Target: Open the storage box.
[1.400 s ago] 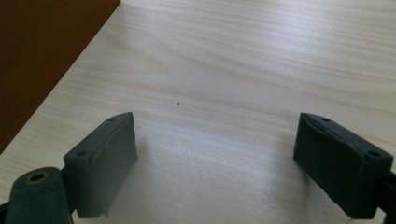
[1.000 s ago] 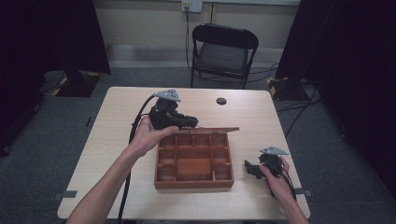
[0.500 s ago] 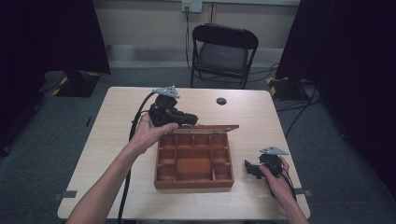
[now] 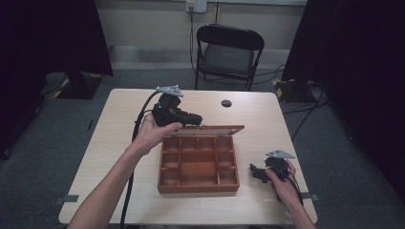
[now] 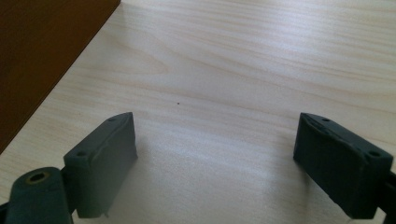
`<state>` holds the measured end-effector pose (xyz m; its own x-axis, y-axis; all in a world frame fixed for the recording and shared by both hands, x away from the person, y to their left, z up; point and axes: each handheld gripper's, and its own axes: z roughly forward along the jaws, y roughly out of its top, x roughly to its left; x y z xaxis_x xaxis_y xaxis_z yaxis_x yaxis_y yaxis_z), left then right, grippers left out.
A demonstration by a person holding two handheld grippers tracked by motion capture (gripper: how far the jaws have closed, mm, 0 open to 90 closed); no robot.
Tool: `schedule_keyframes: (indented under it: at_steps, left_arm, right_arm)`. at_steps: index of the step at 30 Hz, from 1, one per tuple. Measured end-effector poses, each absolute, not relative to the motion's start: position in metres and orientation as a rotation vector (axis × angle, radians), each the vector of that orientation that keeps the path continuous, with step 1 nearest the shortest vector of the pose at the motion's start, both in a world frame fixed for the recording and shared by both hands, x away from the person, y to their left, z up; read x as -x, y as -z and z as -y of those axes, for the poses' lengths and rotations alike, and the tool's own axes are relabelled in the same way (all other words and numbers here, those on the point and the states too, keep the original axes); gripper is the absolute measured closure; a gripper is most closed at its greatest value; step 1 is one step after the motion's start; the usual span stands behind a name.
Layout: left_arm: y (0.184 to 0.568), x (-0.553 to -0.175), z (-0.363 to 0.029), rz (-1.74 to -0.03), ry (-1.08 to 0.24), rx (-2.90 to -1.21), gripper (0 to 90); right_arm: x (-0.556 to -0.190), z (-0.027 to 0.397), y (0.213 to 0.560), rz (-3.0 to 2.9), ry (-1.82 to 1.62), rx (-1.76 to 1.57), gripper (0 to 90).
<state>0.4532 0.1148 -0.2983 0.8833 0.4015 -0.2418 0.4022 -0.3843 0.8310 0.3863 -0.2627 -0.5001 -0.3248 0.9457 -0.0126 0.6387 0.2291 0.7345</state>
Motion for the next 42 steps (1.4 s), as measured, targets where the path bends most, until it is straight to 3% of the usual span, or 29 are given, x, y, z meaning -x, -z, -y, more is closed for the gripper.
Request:
schedule_keyframes:
  at_steps: [42]
  left_arm:
    - [0.292,-0.464,-0.115,-0.614,-0.008,-2.011,81.8]
  right_arm:
    - [-0.386,0.263,0.5,-2.048,-0.885,-1.451,12.3]
